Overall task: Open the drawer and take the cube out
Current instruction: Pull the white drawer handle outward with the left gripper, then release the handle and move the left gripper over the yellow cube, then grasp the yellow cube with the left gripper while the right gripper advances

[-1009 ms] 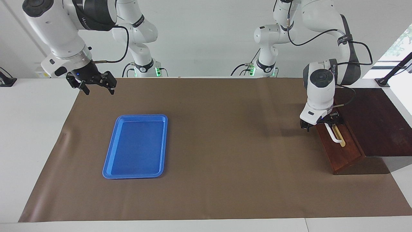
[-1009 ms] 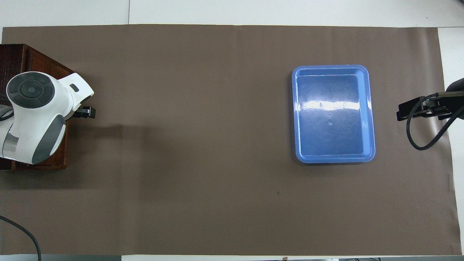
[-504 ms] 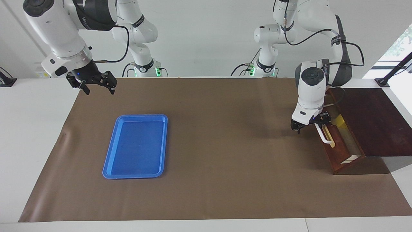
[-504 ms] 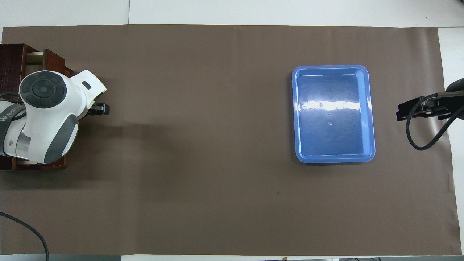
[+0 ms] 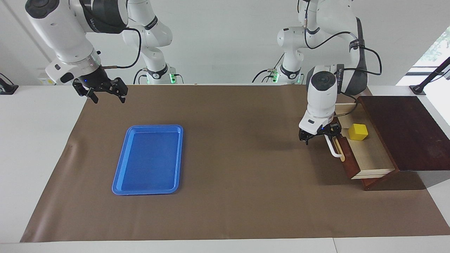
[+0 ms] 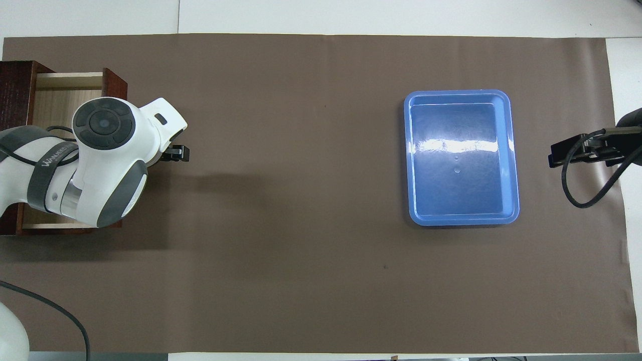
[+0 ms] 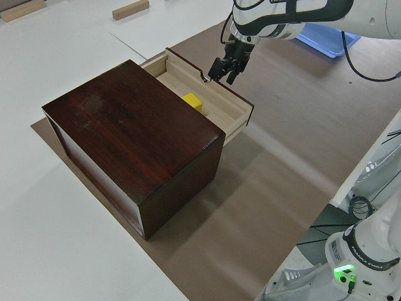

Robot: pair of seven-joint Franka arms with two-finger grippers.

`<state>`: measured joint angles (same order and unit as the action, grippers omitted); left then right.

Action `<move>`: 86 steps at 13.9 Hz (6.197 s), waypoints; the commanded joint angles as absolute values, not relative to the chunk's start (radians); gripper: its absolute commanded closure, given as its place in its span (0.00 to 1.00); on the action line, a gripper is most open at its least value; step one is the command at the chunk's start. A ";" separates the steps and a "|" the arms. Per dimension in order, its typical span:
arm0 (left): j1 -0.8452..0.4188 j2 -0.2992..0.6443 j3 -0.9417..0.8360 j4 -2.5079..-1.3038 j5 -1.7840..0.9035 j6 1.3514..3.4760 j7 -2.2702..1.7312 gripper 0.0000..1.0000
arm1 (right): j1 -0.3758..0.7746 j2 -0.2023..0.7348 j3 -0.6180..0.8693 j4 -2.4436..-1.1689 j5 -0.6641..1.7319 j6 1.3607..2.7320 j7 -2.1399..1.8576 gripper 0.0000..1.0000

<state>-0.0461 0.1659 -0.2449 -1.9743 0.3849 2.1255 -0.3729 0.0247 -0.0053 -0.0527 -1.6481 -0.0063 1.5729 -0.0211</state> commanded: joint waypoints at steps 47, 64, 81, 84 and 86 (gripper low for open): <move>-0.044 0.140 0.075 -1.778 0.023 1.919 -1.339 0.00 | 0.000 0.103 -0.038 -1.568 0.072 1.666 0.642 0.00; -0.045 0.080 0.074 -1.919 0.025 1.968 -1.401 0.00 | -0.058 0.184 -0.048 -1.595 0.374 1.629 1.336 0.00; -0.048 0.097 0.069 -1.794 0.022 1.951 -1.414 1.00 | 0.089 0.350 -0.038 -1.614 0.919 1.785 1.272 0.00; -0.051 0.095 0.063 -1.724 0.020 1.870 -1.417 1.00 | 0.143 0.353 -0.038 -1.635 0.939 1.799 1.301 0.00; -0.052 0.100 0.061 -1.654 0.002 1.816 -1.427 1.00 | 0.210 0.321 -0.040 -1.658 0.934 1.819 1.362 0.00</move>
<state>-0.0459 0.1004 0.0610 -1.7254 0.0296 1.8875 -1.4129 0.1568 0.3627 -0.0415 -1.6199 0.9203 1.7868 1.3141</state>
